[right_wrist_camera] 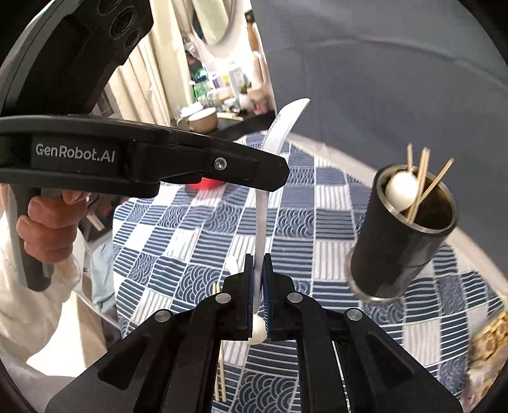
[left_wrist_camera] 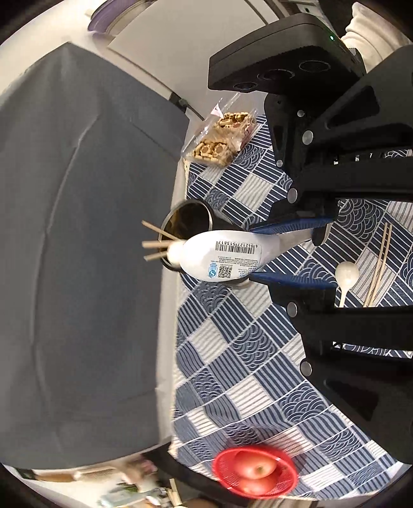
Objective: Organize utensils
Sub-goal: 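Lift the labelled spoon over the black cup while the right tool carries its spoon there, then open the left tool over the black cup while the right tool releases its spoon inside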
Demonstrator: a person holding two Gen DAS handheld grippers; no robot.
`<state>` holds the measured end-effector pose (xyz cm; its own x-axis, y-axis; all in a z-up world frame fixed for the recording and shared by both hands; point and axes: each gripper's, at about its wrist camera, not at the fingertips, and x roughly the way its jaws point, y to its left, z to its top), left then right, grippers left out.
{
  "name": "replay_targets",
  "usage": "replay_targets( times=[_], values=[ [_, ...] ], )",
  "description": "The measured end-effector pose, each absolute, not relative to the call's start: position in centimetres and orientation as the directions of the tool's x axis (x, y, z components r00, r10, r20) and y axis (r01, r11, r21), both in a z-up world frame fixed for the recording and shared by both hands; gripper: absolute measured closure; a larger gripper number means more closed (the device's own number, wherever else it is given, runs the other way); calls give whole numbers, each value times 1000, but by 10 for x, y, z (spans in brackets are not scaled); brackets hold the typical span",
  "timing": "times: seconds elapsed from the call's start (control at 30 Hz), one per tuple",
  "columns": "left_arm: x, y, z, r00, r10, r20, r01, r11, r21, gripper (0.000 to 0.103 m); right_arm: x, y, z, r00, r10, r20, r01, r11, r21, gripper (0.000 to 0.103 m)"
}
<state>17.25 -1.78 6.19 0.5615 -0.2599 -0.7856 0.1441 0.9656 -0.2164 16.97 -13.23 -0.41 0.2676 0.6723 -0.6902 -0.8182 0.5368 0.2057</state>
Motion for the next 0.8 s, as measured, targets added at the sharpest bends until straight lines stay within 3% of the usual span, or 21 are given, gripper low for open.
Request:
replay_targets(
  times=[0.43,0.8],
  values=[
    [217,-52,109,565,-272,-779,245,957,-157,78,211,-158,39,393,664,-636,-815,572,93,98],
    [279,-52,100,551,-279,-786,266,952,-152,78,272,-156,29,422,644,-638,-806,589,62,98]
  ],
)
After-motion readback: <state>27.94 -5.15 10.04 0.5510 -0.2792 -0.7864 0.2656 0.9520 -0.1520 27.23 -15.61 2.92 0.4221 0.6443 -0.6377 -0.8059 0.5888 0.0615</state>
